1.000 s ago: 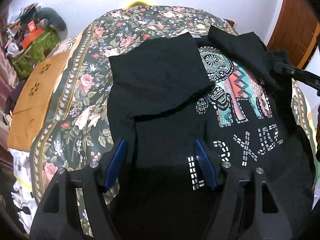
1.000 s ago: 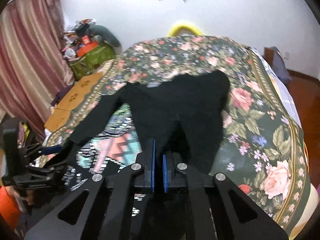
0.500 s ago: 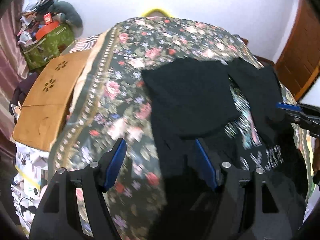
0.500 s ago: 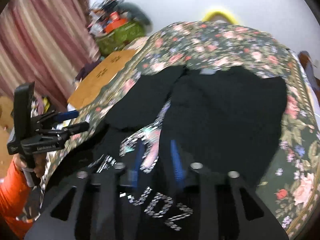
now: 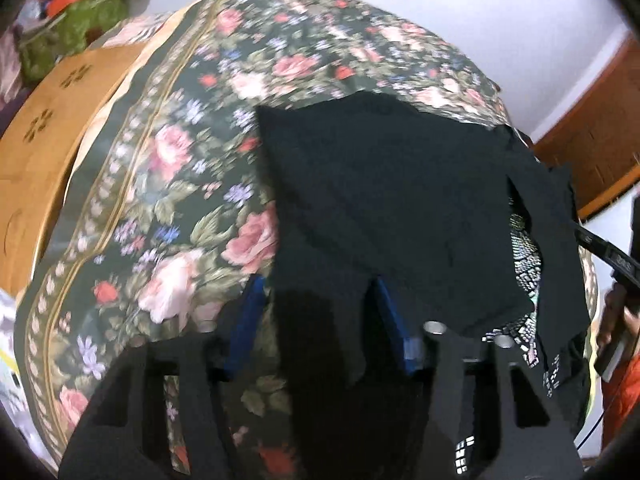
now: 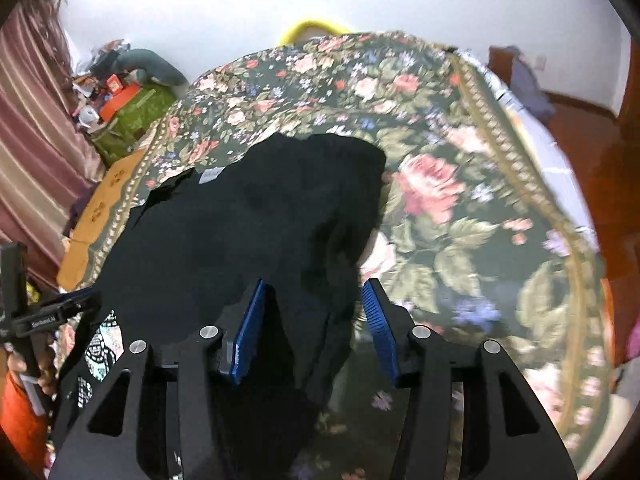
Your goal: Fold small clothes
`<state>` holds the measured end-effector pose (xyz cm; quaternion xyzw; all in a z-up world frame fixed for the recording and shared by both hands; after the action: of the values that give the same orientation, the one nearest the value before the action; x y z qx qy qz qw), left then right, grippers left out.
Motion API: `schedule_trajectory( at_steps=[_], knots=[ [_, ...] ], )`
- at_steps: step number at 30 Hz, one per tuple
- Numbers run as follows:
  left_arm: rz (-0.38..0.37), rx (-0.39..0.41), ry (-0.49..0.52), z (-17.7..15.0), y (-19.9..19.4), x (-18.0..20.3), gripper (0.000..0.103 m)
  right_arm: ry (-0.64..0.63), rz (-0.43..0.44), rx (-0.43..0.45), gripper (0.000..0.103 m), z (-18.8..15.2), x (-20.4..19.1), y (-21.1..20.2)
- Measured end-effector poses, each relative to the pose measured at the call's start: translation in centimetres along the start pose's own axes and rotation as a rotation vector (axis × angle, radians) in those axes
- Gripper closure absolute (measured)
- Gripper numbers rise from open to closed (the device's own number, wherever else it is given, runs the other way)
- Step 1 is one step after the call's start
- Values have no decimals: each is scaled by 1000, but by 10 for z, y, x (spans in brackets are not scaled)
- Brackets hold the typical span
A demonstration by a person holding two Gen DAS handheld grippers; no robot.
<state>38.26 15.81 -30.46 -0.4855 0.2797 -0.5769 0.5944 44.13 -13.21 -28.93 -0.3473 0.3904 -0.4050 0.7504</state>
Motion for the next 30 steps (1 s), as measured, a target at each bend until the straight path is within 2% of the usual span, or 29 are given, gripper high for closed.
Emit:
schedule_trajectory(
  at_steps=[1,2,3,4,5,7,10,12,14,16,17,18,19,21,25,27,30],
  knots=[
    [20,8,26,0,0,4,57,-10,10,9,64,-1,-5,2],
    [37,13,43,1,0,5,61,-26,9,14,74,-1,-8,4],
    [76,22,72,1,-1,6,72,-50,-9,17,84,1,-12,7],
    [101,28,89,3,0,4,87,-60,-9,21,88,2,-14,8],
    [136,36,96,4,0,0,93,-67,-9,26,92,4,-15,9],
    [152,42,102,8,1,-5,94,-76,-36,35,93,10,-14,12],
    [244,56,135,12,5,-4,94,-47,-57,32,93,15,-6,14],
    [273,46,142,13,7,-2,94,-35,-59,11,88,14,-7,11],
    [277,35,158,9,1,1,93,-48,-84,-17,87,9,-10,5],
    [266,32,161,2,-9,3,86,-78,-90,-37,78,3,-15,-8],
    [259,33,159,-2,-15,3,83,-89,-82,-38,70,-1,-17,-16],
    [241,33,155,-7,-23,3,77,-93,-67,-33,62,-5,-20,-26],
    [232,34,151,-11,-27,4,70,-95,-52,-23,59,-11,-22,-37],
    [219,39,139,-23,-41,3,60,-102,-34,-8,56,-22,-28,-58],
    [206,30,132,-57,-69,0,49,-127,-18,-5,54,-49,-35,-97],
    [203,24,127,-71,-77,-3,45,-144,-16,-16,45,-65,-38,-108],
    [204,-8,104,-99,-81,-11,44,-160,-6,-32,41,-91,-40,-114]
  ],
)
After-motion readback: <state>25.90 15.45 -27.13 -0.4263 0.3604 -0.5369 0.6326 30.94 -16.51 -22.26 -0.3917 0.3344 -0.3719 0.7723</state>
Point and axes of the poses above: each gripper's, at about its wrist camera, not at the fingertips, and y roughly the way its jaws point, x to its right, z to its top, the point moved 5 cm from there along y, roughly the way its jaws point, and after that the axes turned 6 degrees about -x, right-handed, at the moved point
